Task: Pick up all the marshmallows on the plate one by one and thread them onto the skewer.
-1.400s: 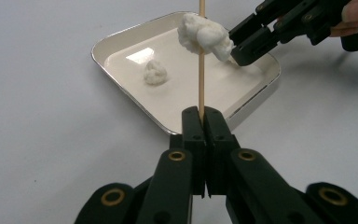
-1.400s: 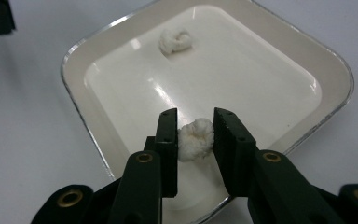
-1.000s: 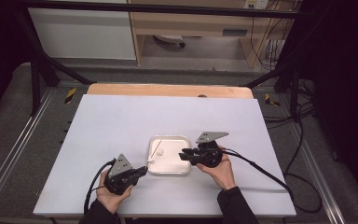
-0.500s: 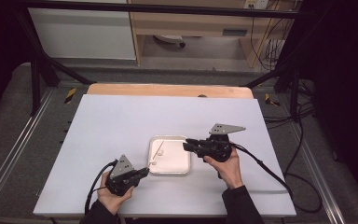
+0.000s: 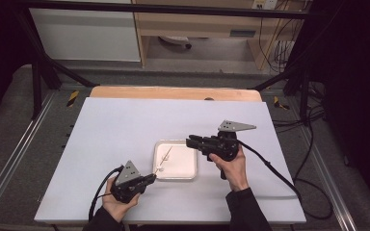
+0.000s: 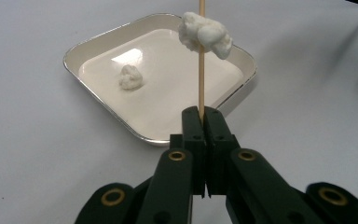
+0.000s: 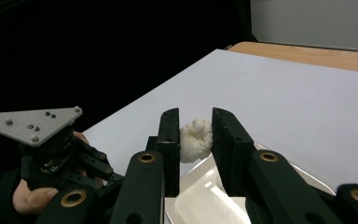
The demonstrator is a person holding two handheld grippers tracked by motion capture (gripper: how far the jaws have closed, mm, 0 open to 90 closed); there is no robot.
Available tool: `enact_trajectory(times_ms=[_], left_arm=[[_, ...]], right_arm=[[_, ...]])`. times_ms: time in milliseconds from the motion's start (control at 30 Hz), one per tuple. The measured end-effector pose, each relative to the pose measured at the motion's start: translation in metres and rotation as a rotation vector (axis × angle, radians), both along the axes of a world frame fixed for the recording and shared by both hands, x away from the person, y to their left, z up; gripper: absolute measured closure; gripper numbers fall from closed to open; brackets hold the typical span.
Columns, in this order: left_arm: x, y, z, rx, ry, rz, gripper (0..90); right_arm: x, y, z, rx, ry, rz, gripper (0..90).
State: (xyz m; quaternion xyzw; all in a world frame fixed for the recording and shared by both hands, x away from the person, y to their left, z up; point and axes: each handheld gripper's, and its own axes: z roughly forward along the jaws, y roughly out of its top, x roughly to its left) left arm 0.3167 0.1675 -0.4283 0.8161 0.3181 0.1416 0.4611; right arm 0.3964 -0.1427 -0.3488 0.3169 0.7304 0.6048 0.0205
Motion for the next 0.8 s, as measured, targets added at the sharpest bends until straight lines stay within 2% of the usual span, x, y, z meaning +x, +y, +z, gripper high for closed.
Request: enact_trajectory(times_ms=[367,800], left_arm=[[-0.001,-0.002,0.000,0.005,-0.008,-0.012,88.9],[-0.002,-0.003,0.001,0.008,-0.016,-0.017,88.9]], right_arm=[[0.007,0.016,-0.004,0.035,0.043,0.048,73.5],[0.009,0.028,-0.009,0.026,0.063,0.086,73.3]])
